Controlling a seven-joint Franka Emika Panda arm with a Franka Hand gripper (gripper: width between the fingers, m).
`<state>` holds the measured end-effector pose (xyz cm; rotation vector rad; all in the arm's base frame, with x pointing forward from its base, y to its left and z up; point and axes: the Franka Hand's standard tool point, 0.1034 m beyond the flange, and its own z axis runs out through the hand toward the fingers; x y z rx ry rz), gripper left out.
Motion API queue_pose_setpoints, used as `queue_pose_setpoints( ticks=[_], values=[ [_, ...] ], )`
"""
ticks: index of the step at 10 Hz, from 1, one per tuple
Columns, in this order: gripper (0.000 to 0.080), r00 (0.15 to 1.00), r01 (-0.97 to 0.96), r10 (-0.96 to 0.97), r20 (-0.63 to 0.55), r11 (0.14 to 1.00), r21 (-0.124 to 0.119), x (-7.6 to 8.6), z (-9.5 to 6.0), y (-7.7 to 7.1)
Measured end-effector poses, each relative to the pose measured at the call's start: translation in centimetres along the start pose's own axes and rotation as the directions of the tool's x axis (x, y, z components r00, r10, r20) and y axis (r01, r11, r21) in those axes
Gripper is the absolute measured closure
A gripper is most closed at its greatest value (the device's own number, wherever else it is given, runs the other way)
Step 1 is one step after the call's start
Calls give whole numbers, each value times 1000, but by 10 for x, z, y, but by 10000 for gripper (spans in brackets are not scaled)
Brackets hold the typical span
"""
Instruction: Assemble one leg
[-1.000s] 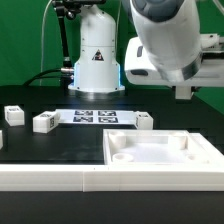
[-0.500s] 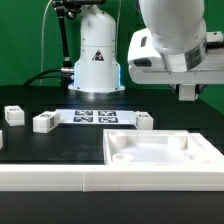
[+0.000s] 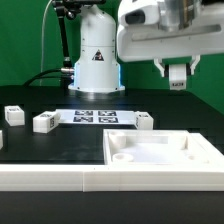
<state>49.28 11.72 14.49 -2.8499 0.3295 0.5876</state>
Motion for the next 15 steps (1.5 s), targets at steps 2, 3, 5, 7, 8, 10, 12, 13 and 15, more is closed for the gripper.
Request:
queue_pose_setpoints(
  ticks=[2, 3, 5, 7, 8, 10, 12, 13, 15],
  values=[
    [507, 990, 6, -5, -140, 1000, 9, 7, 0, -3],
    [507, 976, 11, -8, -216, 1000, 13, 10, -2, -5],
    [507, 933, 44, -40, -357, 999, 4, 18, -3, -6],
    [507, 872, 125, -144, -467, 990, -73, 34, -10, 1],
    [507, 823, 171, -208, -529, 978, -119, 43, -21, -2],
    [507, 737, 240, -307, -601, 952, -192, 52, -35, -10],
    [507, 667, 256, -310, -678, 949, -182, 54, -38, -15],
    [507, 616, 268, -308, -725, 947, -175, 52, -37, -18],
    [507, 612, 278, -324, -721, 942, -187, 54, -35, -17]
  ],
)
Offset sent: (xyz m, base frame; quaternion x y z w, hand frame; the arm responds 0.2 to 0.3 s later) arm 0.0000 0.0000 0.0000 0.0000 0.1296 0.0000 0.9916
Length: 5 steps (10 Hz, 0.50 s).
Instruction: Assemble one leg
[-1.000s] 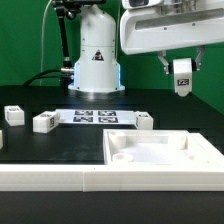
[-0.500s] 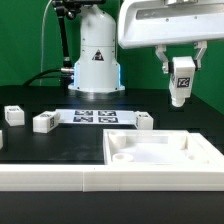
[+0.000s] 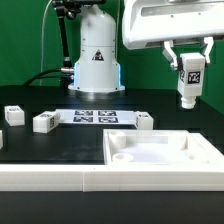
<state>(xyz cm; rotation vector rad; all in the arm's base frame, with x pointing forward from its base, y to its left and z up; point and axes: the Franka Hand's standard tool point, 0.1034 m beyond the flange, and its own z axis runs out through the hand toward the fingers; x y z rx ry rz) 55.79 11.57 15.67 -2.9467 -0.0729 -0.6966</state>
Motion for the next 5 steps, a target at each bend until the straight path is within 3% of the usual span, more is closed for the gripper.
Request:
queue_pose_setpoints(
  ticks=[5],
  values=[
    [507, 991, 131, -131, -26, 991, 2, 47, 32, 6]
  ],
)
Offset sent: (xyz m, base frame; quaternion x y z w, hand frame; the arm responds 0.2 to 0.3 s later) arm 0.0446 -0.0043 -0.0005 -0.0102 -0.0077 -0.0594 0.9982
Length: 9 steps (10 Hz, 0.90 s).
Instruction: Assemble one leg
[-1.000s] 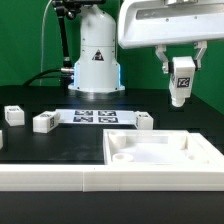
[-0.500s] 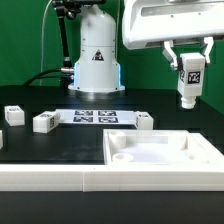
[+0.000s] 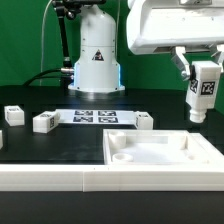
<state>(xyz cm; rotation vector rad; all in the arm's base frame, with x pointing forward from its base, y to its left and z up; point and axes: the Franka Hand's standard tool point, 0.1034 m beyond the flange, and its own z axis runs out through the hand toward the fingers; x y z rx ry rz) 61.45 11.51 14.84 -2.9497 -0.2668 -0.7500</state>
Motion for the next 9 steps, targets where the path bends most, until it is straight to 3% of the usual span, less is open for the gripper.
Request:
queue_pose_setpoints(
  ticks=[4, 9],
  values=[
    [507, 1000, -3, 3, 4, 1000, 4, -3, 33, 6],
    [507, 1000, -8, 8, 3, 1000, 8, -17, 48, 3]
  ],
)
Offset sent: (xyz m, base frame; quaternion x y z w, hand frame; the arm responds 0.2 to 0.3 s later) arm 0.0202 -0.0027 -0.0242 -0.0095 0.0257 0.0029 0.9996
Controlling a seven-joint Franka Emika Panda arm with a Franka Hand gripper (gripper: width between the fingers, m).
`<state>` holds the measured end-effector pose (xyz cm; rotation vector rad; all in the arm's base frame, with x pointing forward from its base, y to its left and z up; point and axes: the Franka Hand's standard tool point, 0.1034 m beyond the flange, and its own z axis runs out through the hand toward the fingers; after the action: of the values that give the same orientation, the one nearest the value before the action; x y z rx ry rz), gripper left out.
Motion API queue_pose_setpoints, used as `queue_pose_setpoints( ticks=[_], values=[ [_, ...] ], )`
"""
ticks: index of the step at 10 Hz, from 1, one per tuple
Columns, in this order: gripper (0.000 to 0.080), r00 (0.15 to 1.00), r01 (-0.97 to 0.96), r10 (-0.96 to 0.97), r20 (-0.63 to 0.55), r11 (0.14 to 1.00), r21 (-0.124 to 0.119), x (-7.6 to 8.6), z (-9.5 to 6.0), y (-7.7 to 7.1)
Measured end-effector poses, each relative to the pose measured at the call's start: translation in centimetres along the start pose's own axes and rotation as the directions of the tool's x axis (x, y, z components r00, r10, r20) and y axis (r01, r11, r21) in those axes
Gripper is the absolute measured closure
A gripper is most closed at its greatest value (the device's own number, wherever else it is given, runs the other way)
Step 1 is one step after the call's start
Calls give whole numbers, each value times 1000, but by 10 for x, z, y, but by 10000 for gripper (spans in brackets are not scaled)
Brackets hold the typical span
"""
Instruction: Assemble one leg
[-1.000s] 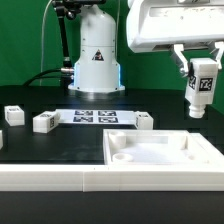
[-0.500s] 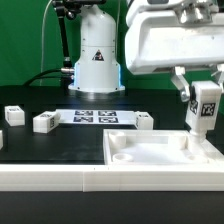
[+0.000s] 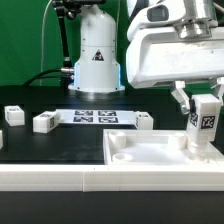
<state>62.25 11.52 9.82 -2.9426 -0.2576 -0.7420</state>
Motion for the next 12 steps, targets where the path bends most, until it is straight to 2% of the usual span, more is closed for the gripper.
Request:
queue_pose_setpoints(
  ticks=[4, 8, 9, 10, 11, 12],
  values=[
    [507, 1000, -1, 1, 5, 1000, 4, -10, 12, -1],
    [507, 999, 0, 0, -43, 1000, 2, -8, 14, -2],
    [427, 999, 1, -1, -43, 1000, 2, -8, 14, -2],
    [291, 999, 2, -2, -43, 1000, 2, -8, 14, -2],
    [291, 999, 3, -3, -43, 1000, 2, -8, 14, -2],
    [179, 999, 4, -3, -43, 1000, 2, -8, 14, -2]
  ],
)
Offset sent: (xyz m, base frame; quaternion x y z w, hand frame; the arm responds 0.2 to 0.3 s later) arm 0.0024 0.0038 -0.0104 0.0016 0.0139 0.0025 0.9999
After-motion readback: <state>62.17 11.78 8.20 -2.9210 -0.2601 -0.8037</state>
